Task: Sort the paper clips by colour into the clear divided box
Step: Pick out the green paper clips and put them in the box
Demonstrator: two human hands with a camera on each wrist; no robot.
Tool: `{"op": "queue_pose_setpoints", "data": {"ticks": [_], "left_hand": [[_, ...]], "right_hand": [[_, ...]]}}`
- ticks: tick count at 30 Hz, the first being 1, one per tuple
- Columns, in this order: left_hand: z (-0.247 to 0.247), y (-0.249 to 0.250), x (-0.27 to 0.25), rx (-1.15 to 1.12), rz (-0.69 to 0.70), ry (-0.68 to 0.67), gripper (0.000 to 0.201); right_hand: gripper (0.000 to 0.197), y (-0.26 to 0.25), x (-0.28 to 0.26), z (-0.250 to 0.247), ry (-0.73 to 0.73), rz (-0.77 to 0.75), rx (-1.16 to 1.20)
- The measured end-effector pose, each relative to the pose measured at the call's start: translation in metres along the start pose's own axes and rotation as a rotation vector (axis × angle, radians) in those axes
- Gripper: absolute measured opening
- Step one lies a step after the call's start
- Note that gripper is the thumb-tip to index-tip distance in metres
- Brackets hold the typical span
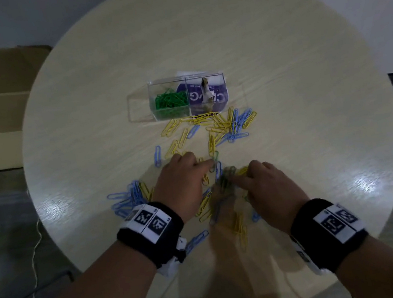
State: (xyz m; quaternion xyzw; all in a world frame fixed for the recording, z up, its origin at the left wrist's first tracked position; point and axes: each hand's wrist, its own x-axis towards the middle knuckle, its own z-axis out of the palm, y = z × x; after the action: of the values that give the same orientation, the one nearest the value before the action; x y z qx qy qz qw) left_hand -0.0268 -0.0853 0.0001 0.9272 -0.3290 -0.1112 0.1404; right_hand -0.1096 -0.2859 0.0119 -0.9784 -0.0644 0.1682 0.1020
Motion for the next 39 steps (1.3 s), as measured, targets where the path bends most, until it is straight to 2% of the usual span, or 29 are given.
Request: {"op": "queue_pose_setpoints", "data": {"ticks": [2, 4, 6, 8, 10, 12, 14, 16, 19, 22, 24, 25, 27, 33, 36, 39], "left_hand": [[-0.003, -0.006, 0.004, -0.017, -0.055, 0.041, 0.057], [-0.008, -0.012, 0.006, -0.121, -0.121, 0.044, 0.053], [-0.015, -0.018, 0.006, -0.399, -0.242, 0.070, 0.045], [-0.021, -0.021, 0.004, -0.699, -0.423, 0.110, 0.030], [-0.023, -0.022, 0.001, -0.903, -0.601, 0.122, 0.014], [-0.021, -0.022, -0.004, -0.979, -0.707, 0.120, 0.011], [-0.017, -0.025, -0.007, -0.918, -0.727, 0.109, 0.008], [-0.016, -0.027, -0.011, -0.783, -0.669, 0.086, 0.003], [-0.020, -0.027, -0.019, -0.493, -0.512, 0.105, 0.023], [-0.030, -0.030, -0.028, -0.215, -0.190, 0.167, 0.034], [-0.032, -0.038, -0.033, -0.055, -0.022, 0.081, 0.038], [-0.032, -0.042, -0.035, -0.005, 0.017, 0.024, 0.039], [-0.028, -0.048, -0.039, 0.061, 0.063, -0.033, 0.037], [-0.028, -0.051, -0.037, 0.134, 0.125, -0.001, 0.016], [-0.028, -0.053, -0.036, 0.109, 0.130, -0.013, 0.027], [-0.028, -0.061, -0.037, 0.084, 0.156, -0.040, 0.023]], "right_hand": [[0.069, 0.005, -0.001, 0.002, -0.019, 0.066, 0.020], [0.070, 0.012, -0.002, 0.004, 0.075, 0.087, 0.132], [0.064, 0.019, -0.003, 0.002, 0.206, 0.131, 0.340], [0.051, 0.028, -0.001, -0.002, 0.324, 0.228, 0.527], [0.034, 0.037, 0.002, -0.005, 0.395, 0.313, 0.588], [0.022, 0.045, 0.007, -0.007, 0.391, 0.384, 0.634], [0.018, 0.049, 0.014, -0.009, 0.379, 0.400, 0.637], [0.020, 0.049, 0.020, -0.010, 0.366, 0.359, 0.584], [0.021, 0.045, 0.028, -0.011, 0.322, 0.256, 0.543], [0.018, 0.042, 0.034, -0.016, 0.320, 0.059, 0.396], [0.016, 0.039, 0.037, -0.022, 0.294, -0.092, 0.249], [0.017, 0.038, 0.040, -0.022, 0.261, -0.152, 0.192], [0.022, 0.038, 0.046, -0.024, 0.180, -0.209, 0.151], [0.030, 0.036, 0.057, -0.033, 0.022, -0.241, 0.090], [0.029, 0.031, 0.060, -0.035, -0.001, -0.302, 0.055], [0.026, 0.029, 0.062, -0.033, -0.022, -0.349, 0.035]]}}
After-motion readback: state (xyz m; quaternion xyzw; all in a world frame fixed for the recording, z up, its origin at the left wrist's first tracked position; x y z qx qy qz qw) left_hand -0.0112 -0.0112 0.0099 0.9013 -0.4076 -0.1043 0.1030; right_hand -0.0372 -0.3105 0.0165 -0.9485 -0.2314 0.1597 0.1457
